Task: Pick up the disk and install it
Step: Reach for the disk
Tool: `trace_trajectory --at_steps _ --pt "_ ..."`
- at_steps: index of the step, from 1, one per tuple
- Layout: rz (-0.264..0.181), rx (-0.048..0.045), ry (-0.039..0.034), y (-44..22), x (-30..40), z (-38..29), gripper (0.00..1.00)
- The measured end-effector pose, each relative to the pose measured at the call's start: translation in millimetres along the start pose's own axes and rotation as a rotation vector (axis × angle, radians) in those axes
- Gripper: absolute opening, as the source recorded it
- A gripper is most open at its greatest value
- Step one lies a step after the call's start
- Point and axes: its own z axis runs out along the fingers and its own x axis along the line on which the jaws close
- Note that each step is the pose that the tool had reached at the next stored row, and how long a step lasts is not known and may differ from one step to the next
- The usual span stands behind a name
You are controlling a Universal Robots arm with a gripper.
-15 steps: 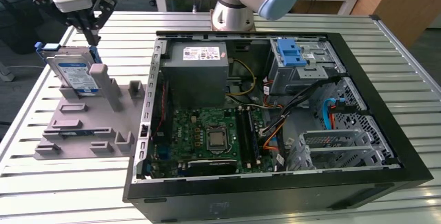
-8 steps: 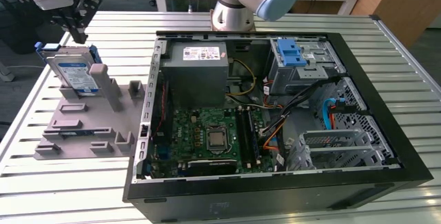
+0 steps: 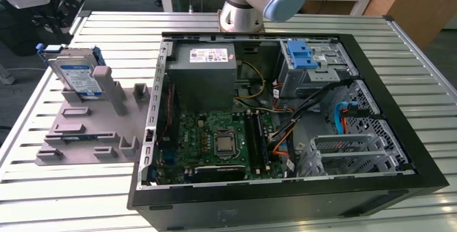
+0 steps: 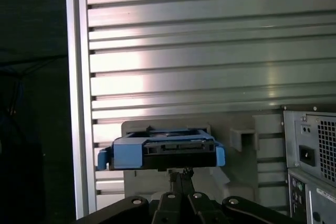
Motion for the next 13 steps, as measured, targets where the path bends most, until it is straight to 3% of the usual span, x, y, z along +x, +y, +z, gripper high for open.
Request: trace_trajectory --at_steps 8,13 --pt "0.0 0.0003 -0.0015 1.1 34.3 1.9 0.11" --pt "0.0 0.0003 -0.0015 0.9 36.2 2.0 0.11"
